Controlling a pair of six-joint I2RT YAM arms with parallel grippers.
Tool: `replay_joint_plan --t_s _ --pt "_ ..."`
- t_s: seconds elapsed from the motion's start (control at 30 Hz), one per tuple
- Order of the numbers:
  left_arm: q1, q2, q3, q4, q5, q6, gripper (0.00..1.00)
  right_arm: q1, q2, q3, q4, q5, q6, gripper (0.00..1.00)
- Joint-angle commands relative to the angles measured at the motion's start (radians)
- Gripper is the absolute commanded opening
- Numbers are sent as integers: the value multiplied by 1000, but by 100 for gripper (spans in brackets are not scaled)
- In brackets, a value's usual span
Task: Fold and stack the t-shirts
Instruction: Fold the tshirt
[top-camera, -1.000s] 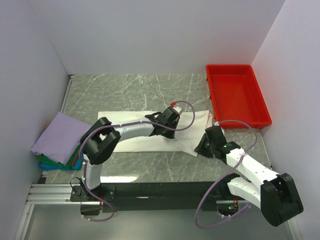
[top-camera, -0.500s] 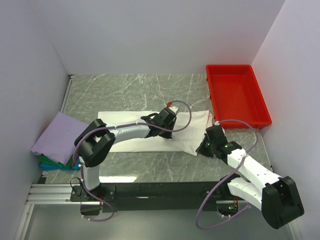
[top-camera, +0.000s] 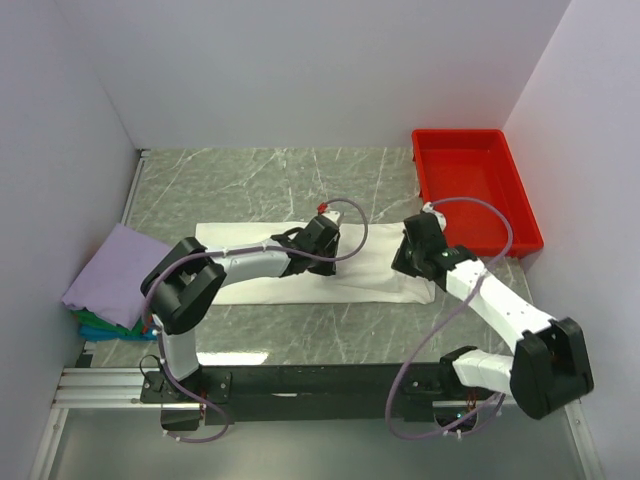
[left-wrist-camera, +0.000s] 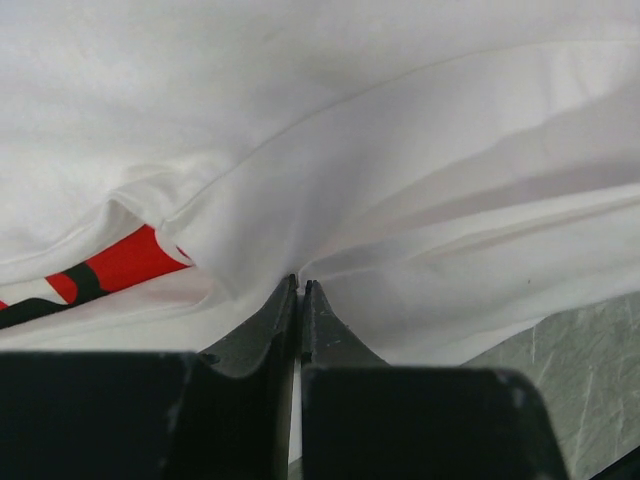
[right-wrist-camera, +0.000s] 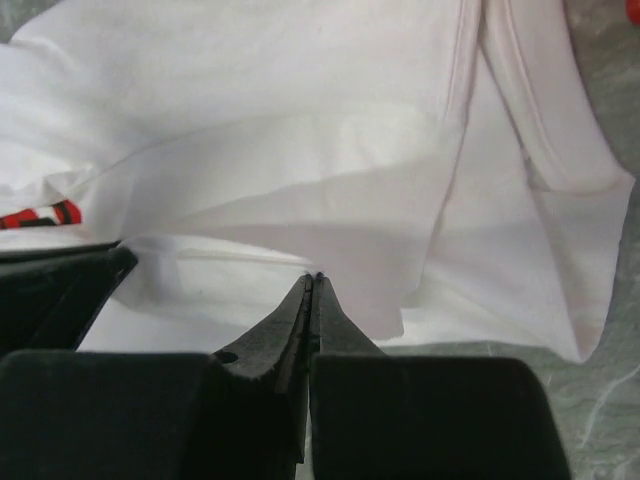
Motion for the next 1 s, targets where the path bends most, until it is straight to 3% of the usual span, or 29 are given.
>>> replay_joint_plan --t_s 0.0,0.43,0.53,0.63,0.73,0.77,0.83,0.97 --pt "13 -63 -32 68 6 -46 5 -9 91 83 8 70 -54 0" --pt "34 -44 -66 132 -1 -108 8 -43 260 100 58 115 -88 0" --pt "39 -52 -70 137 7 -109 19 -56 280 108 71 113 -93 0" --pt "41 -70 -69 124 -7 -105 23 -56 290 120 65 104 -97 0" --pt "50 -108 -72 103 -16 -105 41 -58 281 125 45 110 -103 12" --pt "53 -122 -78 95 -20 -108 47 -61 274 126 32 116 -105 26" --pt "60 -170 -87 83 -17 -111 53 -63 239 136 17 119 -105 45" --pt "64 -236 -78 62 -2 -108 55 -60 166 157 -4 93 -105 51"
